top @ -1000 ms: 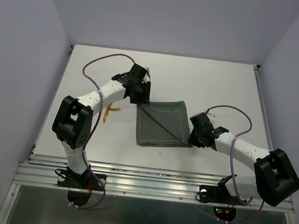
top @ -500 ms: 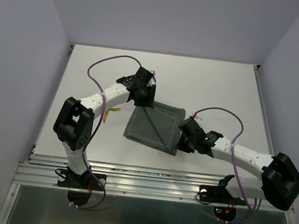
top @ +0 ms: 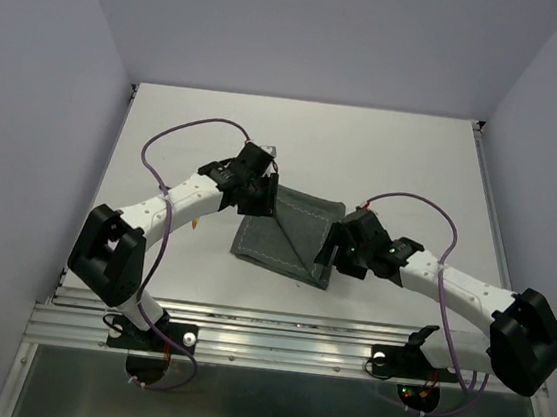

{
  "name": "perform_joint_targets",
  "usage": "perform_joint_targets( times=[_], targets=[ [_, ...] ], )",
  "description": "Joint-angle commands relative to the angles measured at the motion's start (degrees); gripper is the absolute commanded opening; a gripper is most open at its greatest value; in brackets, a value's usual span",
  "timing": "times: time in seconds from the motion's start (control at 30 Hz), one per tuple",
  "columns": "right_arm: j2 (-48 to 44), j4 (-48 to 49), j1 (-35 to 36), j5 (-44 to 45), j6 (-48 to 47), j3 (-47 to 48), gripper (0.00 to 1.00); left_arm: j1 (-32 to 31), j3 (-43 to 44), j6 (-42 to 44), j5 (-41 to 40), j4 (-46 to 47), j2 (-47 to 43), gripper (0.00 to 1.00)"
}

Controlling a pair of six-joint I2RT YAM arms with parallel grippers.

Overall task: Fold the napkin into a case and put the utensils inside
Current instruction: Smooth out the top corner of the smaller-rectangle-folded napkin at the center of the board.

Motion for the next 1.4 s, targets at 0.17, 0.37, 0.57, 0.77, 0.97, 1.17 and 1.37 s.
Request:
perform_joint_targets(
  times=[0.17, 0.37, 0.57, 0.77, 0.97, 1.17, 1.37],
  targets=[
    [2.3, 8.9, 0.0, -6.1, 3.6, -6.9, 0.65, -0.5, -2.3, -0.9, -1.0, 0.4, -2.8, 0.54],
    [3.6, 12.7, 0.0, -6.8, 5.5, -10.6, 0.5, -0.5, -2.2, -0.9, -1.0, 0.4, -2.2, 0.54],
    [3.9, 14.1, 0.0, -6.2, 6.7, -11.2, 0.38, -0.7, -2.3, -1.0, -1.0, 0.7, -2.0, 0.54],
    [4.9, 13.9, 0.0, -6.3, 6.5, -11.0, 0.5, -0.8, -2.8, -1.0, -1.1, 0.9, -1.9, 0.54],
    [6.8, 12.7, 0.0, -5.1, 5.0, -10.5, 0.51, -0.8, -3.1, -0.9, -1.0, 1.3, -1.6, 0.54],
    [7.9, 10.4, 0.0, -2.4, 4.7, -9.5, 0.25, -0.8, -3.3, -0.9, -0.8, 1.6, -1.3, 0.54],
    [4.0, 8.3, 0.0, -0.9, 5.7, -8.3, 0.01, -0.8, -3.2, -0.6, -0.6, 1.8, -1.1, 0.54]
  ],
)
